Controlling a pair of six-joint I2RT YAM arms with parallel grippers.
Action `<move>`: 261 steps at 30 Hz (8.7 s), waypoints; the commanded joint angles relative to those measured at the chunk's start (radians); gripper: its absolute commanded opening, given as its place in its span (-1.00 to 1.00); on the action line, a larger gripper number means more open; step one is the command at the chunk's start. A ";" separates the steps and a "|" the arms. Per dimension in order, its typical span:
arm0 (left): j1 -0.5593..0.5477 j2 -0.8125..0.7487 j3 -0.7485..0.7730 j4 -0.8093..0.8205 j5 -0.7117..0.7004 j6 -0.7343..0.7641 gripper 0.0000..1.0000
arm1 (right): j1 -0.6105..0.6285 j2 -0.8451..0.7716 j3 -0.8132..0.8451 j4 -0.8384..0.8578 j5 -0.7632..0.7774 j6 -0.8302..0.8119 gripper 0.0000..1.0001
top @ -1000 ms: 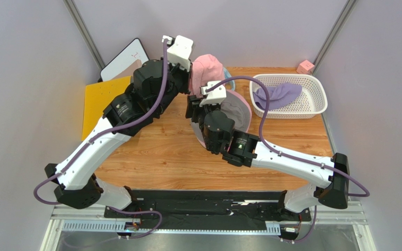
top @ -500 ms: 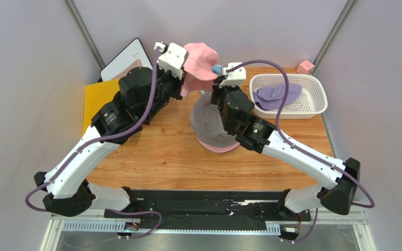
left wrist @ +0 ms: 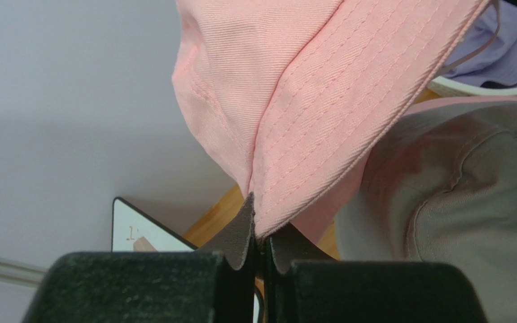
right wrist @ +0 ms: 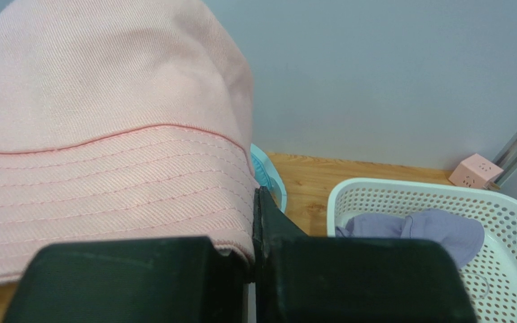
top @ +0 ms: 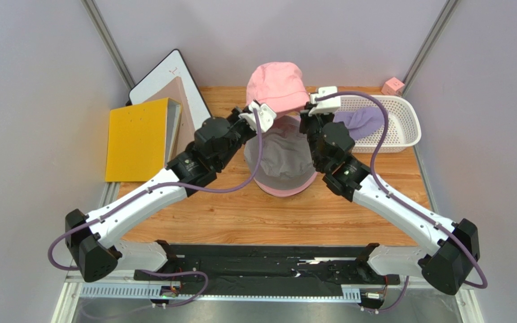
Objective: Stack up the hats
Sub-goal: Stack the hat on the hat.
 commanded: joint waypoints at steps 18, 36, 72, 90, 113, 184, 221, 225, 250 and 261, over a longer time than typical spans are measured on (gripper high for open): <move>-0.003 -0.266 -0.461 0.270 0.110 -0.379 0.91 | 0.080 -0.273 -0.422 0.098 -0.064 0.053 -1.00; -0.003 -0.365 -0.562 0.254 0.491 -1.307 0.98 | 0.218 -0.292 -0.542 0.137 0.057 0.014 -1.00; -0.001 -0.322 -0.745 0.747 0.226 -1.583 0.14 | 0.276 -0.292 -0.617 0.146 0.060 0.065 -1.00; -0.001 -0.242 -0.745 0.843 0.172 -1.655 -0.63 | 0.307 -0.282 -0.639 0.147 0.051 0.056 -1.00; 0.174 -0.328 -0.797 0.544 0.499 -1.439 -1.00 | 0.093 -0.550 -0.311 -0.531 -0.400 0.358 0.80; 0.178 -0.184 -0.657 0.287 0.542 -0.775 -1.00 | -0.599 -0.517 -0.671 -0.221 -1.121 0.607 -1.00; 0.325 0.037 -0.470 0.198 0.597 -0.911 -1.00 | -0.630 -0.137 -0.272 -0.144 -1.280 0.564 0.25; 0.327 0.048 -0.450 0.182 0.601 -0.896 -1.00 | -0.648 -0.066 -0.243 -0.089 -1.341 0.564 0.25; 0.365 0.160 -0.392 0.159 0.542 -0.959 -1.00 | -0.678 0.142 -0.181 -0.193 -1.150 0.509 -1.00; 0.376 0.287 -0.358 0.155 0.522 -0.979 -1.00 | -0.676 0.159 -0.212 -0.244 -1.032 0.458 -1.00</move>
